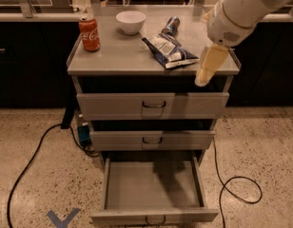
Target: Place blue chip bag into bottom drawer
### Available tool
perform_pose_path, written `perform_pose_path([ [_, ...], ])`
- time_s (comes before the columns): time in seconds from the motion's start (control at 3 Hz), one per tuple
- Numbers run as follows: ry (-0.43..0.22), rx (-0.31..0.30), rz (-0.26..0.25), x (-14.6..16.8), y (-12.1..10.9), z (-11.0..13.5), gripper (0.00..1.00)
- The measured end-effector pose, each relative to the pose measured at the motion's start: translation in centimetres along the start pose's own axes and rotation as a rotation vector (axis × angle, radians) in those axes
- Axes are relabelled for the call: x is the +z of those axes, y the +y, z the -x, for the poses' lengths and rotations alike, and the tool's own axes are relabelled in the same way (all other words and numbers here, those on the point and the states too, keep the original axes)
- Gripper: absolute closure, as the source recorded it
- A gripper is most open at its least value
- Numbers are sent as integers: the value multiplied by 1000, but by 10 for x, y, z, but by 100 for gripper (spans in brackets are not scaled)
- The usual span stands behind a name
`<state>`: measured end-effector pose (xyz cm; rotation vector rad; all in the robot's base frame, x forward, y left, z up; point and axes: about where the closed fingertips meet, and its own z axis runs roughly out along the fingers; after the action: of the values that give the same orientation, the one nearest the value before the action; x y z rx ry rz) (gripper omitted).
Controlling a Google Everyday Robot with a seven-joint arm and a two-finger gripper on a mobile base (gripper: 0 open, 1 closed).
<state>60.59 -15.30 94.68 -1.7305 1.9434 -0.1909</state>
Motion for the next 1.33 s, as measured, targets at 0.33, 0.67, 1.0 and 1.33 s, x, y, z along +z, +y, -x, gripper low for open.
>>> perform_pose_path([
  [0.33, -9, 38, -88, 16, -52, 0, 0],
  [0.67, -40, 134, -150, 32, -93, -10, 0],
  [1.0, -111, 233, -153, 58, -116, -16, 0],
  [1.33, -201, 286, -108, 94, -128, -4, 0],
])
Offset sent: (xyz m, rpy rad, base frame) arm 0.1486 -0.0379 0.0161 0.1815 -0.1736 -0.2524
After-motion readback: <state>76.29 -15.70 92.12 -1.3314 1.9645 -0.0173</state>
